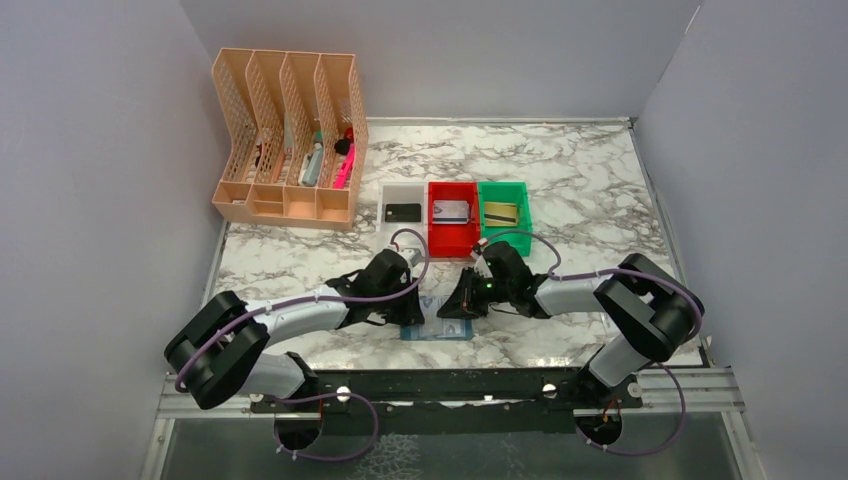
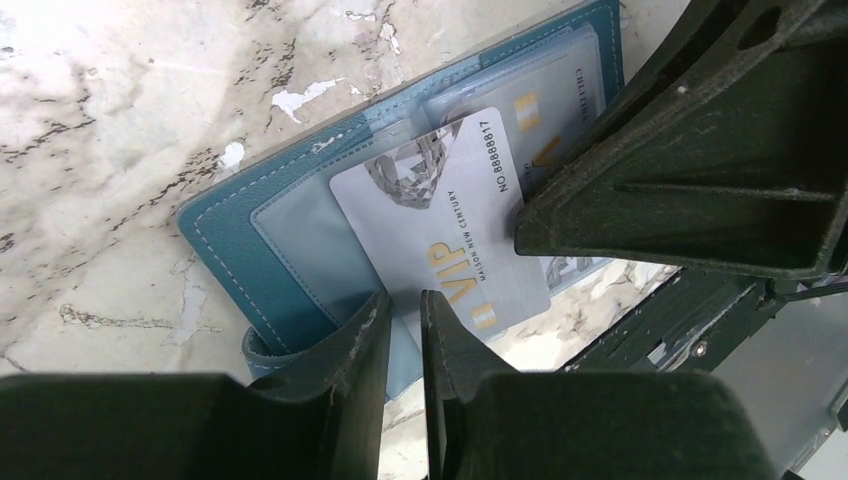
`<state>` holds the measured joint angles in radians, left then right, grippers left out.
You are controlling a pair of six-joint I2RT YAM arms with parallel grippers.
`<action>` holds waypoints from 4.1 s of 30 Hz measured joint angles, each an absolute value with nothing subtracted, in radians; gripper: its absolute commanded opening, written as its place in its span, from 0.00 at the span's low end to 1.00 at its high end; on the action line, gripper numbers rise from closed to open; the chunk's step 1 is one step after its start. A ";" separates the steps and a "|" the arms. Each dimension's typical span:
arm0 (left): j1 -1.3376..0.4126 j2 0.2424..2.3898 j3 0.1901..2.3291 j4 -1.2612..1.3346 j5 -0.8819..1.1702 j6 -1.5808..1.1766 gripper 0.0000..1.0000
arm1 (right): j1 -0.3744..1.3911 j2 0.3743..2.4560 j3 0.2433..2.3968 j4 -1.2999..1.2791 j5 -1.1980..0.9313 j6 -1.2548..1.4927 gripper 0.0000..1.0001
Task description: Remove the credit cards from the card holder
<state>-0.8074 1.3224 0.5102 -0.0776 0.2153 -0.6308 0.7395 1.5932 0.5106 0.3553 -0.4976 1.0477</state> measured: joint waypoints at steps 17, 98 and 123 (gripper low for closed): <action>-0.814 1.316 0.510 -0.084 0.193 -0.631 0.31 | 0.739 1.649 0.491 0.476 -0.558 1.075 0.04; -0.819 1.200 0.484 -0.167 0.062 -0.653 0.39 | 0.747 1.507 0.570 0.199 -0.461 0.944 0.01; -0.819 1.121 0.484 -0.212 0.035 -0.650 0.52 | 0.747 1.500 0.640 0.079 -0.452 0.849 0.01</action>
